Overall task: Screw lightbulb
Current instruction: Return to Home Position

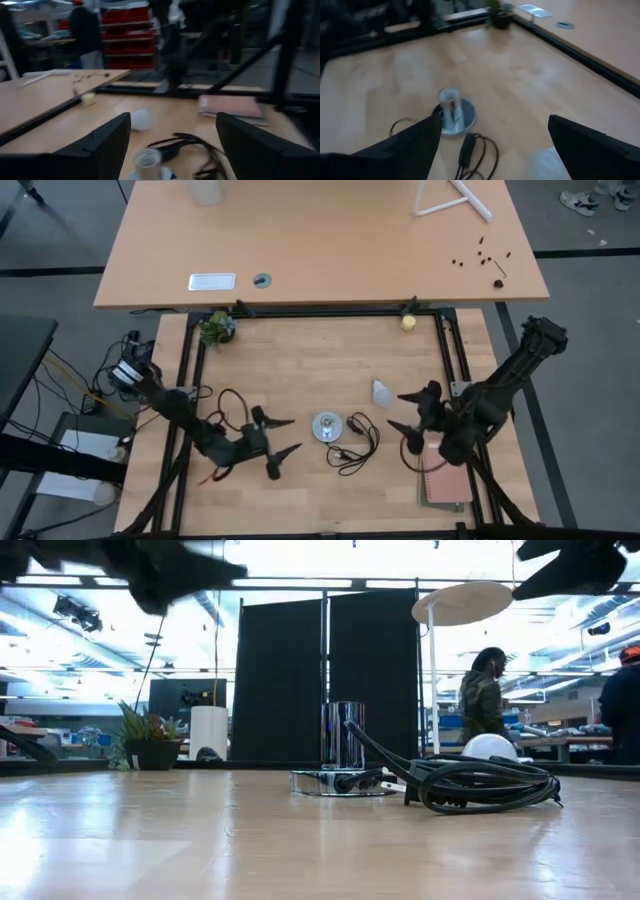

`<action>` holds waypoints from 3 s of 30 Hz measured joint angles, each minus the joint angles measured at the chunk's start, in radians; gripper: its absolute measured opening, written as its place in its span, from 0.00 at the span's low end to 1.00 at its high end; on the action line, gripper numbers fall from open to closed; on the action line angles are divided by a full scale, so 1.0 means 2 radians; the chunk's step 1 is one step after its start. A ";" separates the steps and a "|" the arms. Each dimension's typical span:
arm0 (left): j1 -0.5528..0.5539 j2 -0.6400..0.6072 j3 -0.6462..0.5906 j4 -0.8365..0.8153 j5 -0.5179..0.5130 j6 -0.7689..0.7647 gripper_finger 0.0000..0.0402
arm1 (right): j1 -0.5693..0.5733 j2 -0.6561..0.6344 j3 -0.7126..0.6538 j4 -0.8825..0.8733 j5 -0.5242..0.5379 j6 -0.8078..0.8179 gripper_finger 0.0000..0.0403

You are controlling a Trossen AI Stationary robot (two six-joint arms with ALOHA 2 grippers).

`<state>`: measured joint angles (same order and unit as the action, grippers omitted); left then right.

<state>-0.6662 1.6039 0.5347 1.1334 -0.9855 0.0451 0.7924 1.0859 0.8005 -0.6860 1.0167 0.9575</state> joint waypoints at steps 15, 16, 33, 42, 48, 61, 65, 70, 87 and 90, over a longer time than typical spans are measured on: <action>-0.090 -0.094 -0.100 0.040 0.123 -0.039 0.53 | 0.052 -0.073 -0.104 0.223 -0.084 -0.187 0.93; -0.090 -0.094 -0.107 0.053 0.140 -0.041 0.51 | 0.049 -0.081 -0.117 0.258 -0.102 -0.208 0.93; -0.091 -0.129 -0.241 0.214 0.286 -0.051 0.02 | -0.003 -0.201 -0.360 0.684 -0.390 -0.339 0.93; -0.090 -0.139 -0.264 0.211 0.314 -0.080 0.01 | -0.013 -0.229 -0.397 0.696 -0.404 -0.334 0.93; -0.091 -0.139 -0.264 0.190 0.337 -0.083 0.01 | -0.013 -0.227 -0.397 0.692 -0.392 -0.336 0.93; -0.090 -0.139 -0.264 0.168 0.346 -0.246 0.01 | -0.014 -0.225 -0.397 0.696 -0.388 -0.332 0.93; -0.090 -0.139 -0.264 0.168 0.346 -0.247 0.01 | -0.014 -0.225 -0.397 0.697 -0.388 -0.332 0.93; -0.090 -0.139 -0.264 0.168 0.346 -0.247 0.01 | -0.014 -0.225 -0.397 0.697 -0.388 -0.332 0.93; -0.090 -0.198 -0.264 0.127 0.346 -0.248 0.01 | -0.014 -0.241 -0.397 0.674 -0.388 -0.332 0.93; -0.090 -0.222 -0.264 0.109 0.346 -0.248 0.01 | -0.015 -0.267 -0.397 0.600 -0.388 -0.332 0.93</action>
<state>-0.8463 1.1600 0.0063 1.3517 -0.2943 -0.4511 0.7624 0.5527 0.0059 0.5132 0.2409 0.2928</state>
